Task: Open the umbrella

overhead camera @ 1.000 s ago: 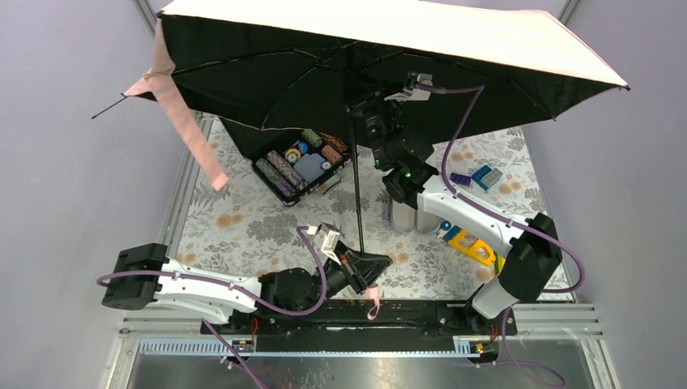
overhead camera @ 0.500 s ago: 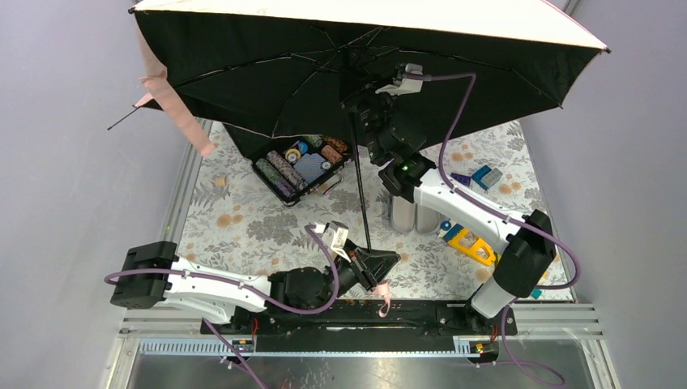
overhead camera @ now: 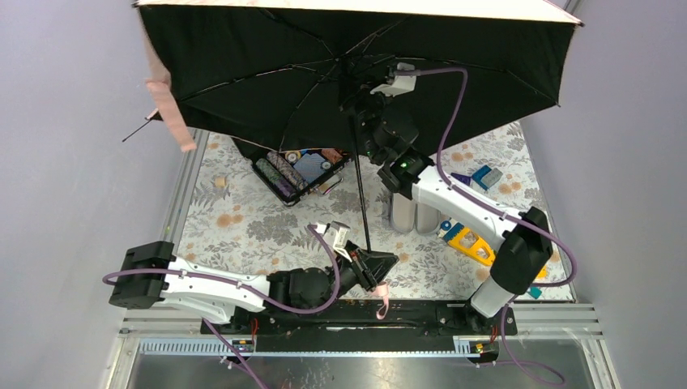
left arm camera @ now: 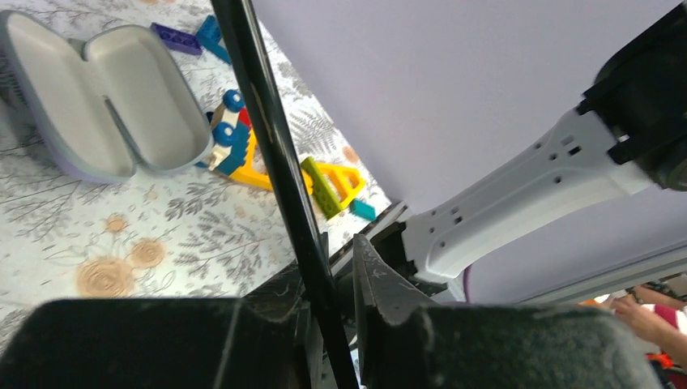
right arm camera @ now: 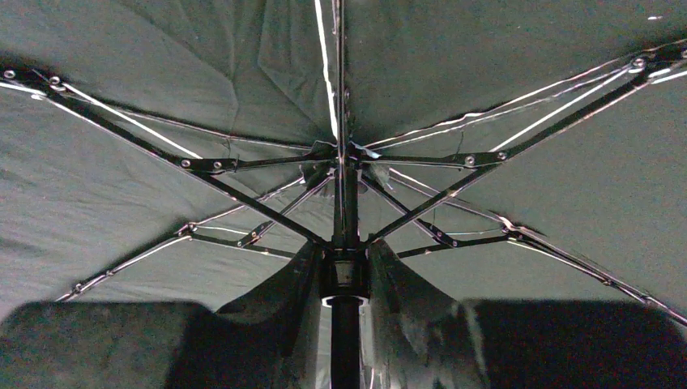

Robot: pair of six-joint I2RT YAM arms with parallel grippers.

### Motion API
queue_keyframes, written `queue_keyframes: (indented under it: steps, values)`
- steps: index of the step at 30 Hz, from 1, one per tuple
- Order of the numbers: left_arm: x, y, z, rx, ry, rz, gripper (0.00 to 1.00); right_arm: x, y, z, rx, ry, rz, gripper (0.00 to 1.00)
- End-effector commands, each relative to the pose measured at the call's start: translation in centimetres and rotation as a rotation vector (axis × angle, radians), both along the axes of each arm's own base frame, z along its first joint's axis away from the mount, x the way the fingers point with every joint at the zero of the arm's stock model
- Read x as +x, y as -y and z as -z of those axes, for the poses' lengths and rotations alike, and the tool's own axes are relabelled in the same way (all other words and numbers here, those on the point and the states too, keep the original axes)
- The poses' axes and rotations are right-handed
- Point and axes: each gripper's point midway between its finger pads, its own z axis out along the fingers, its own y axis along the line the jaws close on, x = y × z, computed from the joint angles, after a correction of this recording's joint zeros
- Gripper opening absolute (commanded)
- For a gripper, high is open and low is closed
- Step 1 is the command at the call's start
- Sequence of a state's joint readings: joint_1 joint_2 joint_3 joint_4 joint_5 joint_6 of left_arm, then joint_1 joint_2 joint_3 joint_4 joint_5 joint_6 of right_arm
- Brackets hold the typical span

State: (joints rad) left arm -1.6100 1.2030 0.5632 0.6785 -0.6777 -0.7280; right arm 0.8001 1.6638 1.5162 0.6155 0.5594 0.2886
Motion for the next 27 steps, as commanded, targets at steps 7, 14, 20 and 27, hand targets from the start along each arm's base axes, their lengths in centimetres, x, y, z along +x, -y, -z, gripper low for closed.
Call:
queue_keyframes:
  steps: [7,14,20,27]
  values:
    - [-2.0,-2.0,5.4,0.36,0.151,0.109,0.0,-1.5,8.5,-0.9,0.078,0.009,-0.123,0.73]
    - [1.6,-1.0,2.3,0.266,0.126,-0.002,0.0,-8.3,6.9,5.6,0.01,-0.153,-0.317,0.87]
    - [1.9,-0.5,2.4,0.265,0.127,0.004,0.0,-11.7,6.5,10.2,-0.001,-0.246,-0.386,0.88]
    - [2.0,-0.4,2.6,0.275,0.126,0.004,0.0,-12.8,5.3,12.2,-0.01,-0.29,-0.439,0.68]
